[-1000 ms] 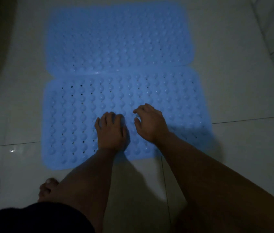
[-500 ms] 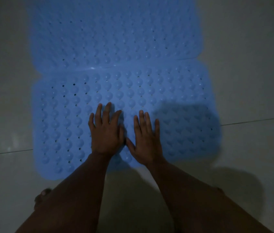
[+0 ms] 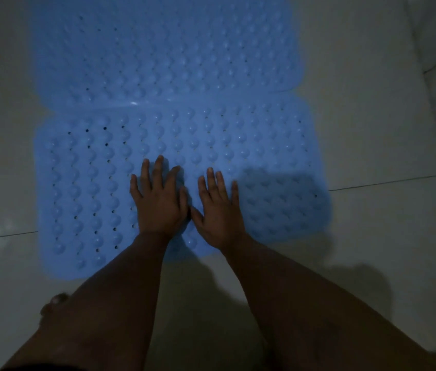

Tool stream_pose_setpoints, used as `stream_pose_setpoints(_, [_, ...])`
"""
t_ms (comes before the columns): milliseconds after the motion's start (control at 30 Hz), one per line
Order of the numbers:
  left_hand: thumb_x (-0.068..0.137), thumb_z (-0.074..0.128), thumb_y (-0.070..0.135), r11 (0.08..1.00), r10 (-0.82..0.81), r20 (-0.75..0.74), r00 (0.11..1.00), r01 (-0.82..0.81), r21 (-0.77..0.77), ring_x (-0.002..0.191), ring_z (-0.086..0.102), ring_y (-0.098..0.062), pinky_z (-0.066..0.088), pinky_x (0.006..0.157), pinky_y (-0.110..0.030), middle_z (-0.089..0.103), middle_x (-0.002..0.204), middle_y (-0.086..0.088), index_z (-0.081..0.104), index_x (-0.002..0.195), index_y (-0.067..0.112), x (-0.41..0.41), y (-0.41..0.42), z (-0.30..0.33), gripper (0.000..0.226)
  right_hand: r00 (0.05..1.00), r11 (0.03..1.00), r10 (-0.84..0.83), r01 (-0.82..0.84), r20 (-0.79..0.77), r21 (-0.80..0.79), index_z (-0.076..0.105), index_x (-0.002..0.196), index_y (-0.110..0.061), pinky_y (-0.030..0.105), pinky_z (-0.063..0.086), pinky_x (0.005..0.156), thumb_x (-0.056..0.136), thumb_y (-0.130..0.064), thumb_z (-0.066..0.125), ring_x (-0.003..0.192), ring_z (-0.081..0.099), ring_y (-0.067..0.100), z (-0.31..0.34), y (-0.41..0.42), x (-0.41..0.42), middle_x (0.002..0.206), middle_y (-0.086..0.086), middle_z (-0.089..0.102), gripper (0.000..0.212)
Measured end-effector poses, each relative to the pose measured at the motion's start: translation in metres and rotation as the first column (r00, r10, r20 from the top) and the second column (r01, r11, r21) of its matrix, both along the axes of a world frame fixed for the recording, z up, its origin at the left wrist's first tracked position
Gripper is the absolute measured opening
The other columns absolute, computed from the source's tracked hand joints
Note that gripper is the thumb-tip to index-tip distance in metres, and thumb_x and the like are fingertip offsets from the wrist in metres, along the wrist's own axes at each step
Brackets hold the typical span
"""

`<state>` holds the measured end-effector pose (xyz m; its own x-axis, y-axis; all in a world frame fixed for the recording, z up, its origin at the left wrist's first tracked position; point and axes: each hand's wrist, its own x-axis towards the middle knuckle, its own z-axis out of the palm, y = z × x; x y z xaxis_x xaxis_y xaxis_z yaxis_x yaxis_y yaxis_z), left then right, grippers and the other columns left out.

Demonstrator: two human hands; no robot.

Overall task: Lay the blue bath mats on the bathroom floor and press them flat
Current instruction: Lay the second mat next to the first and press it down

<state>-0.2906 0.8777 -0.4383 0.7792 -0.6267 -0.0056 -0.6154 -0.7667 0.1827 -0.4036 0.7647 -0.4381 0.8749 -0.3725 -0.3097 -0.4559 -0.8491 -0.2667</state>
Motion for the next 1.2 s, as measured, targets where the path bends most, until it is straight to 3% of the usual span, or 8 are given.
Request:
stream_pose_setpoints(133, [0.101,0.038,0.039,0.986,0.134,-0.019,0.991,-0.135,-0.094,0.155,0.024,-0.039,0.02,0.12,-0.062,0.032,0.165,-0.014,0.051,0.146,0.02,-0.011,-0.019,0.006,0.05,0.989,0.98,0.06,-0.032,-0.136,0.199,0.022,0.16,-0.02,0.058,0.01,0.124,0.101,-0.041,0.041,0.157,0.009,0.026,0.036,-0.031,0.02,0.17,0.009,0.01,0.066])
stream_pose_setpoints(233, [0.101,0.04,0.037,0.98,0.135,-0.03,0.99,-0.138,-0.142,0.154,0.025,-0.038,0.02,0.12,-0.061,0.032,0.165,-0.013,0.052,0.145,0.02,-0.025,-0.035,0.014,0.049,0.989,0.961,0.049,-0.008,-0.142,0.275,0.019,0.161,-0.026,0.049,0.025,0.122,0.102,-0.034,0.045,0.148,0.034,0.03,0.073,-0.074,0.028,0.162,0.012,0.035,0.065])
stream_pose_setpoints(467, [0.099,0.044,0.039,0.982,-0.133,-0.067,0.989,0.123,-0.143,0.156,0.018,-0.04,0.016,0.122,-0.063,0.027,0.168,-0.015,0.048,0.151,0.021,-0.083,-0.083,0.014,0.056,0.972,0.964,-0.229,0.219,0.052,0.153,0.061,0.135,-0.022,0.048,0.043,0.11,0.095,-0.033,0.053,0.134,0.05,0.03,0.085,-0.149,-0.006,0.14,0.008,0.06,0.043])
stream_pose_setpoints(633, [0.104,0.04,0.053,0.924,-0.379,-0.075,0.922,0.372,-0.089,0.158,0.01,-0.041,0.016,0.119,-0.069,0.018,0.17,-0.015,0.037,0.159,0.019,-0.121,-0.101,-0.018,0.065,0.926,0.968,-0.249,0.247,0.284,0.046,0.073,0.112,-0.015,0.051,0.054,0.092,0.088,-0.031,0.053,0.116,0.06,0.035,0.062,-0.167,-0.032,0.117,0.009,0.069,0.035])
stream_pose_setpoints(800, [0.1,0.034,0.072,0.932,-0.362,-0.035,0.931,0.362,-0.027,0.159,0.007,-0.038,0.01,0.122,-0.067,0.015,0.172,-0.012,0.026,0.163,0.024,-0.122,-0.105,-0.022,0.079,0.921,0.978,-0.167,0.201,0.353,-0.063,0.074,0.11,-0.017,0.048,0.047,0.102,0.089,-0.029,0.058,0.127,0.055,0.037,0.045,-0.179,-0.028,0.126,0.013,0.066,0.029])
stream_pose_setpoints(1000, [0.096,0.037,0.077,0.932,-0.362,-0.056,0.931,0.361,-0.013,0.159,0.008,-0.038,0.013,0.121,-0.068,0.015,0.171,-0.012,0.029,0.162,0.023,-0.124,-0.107,-0.022,0.086,0.926,0.983,-0.108,0.153,0.362,-0.099,0.064,0.129,-0.018,0.058,0.038,0.111,0.095,-0.032,0.057,0.144,0.04,0.038,0.025,-0.177,-0.044,0.142,0.013,0.056,0.038])
stream_pose_setpoints(1200, [0.091,0.038,0.081,0.933,-0.36,-0.106,0.927,0.36,-0.013,0.159,0.002,-0.037,0.01,0.122,-0.068,0.011,0.172,-0.011,0.028,0.163,0.023,-0.125,-0.107,-0.018,0.093,0.936,0.985,-0.118,0.153,0.332,-0.081,0.066,0.126,-0.016,0.057,0.04,0.11,0.095,-0.035,0.055,0.142,0.044,0.037,0.028,-0.171,-0.071,0.139,0.013,0.059,0.038])
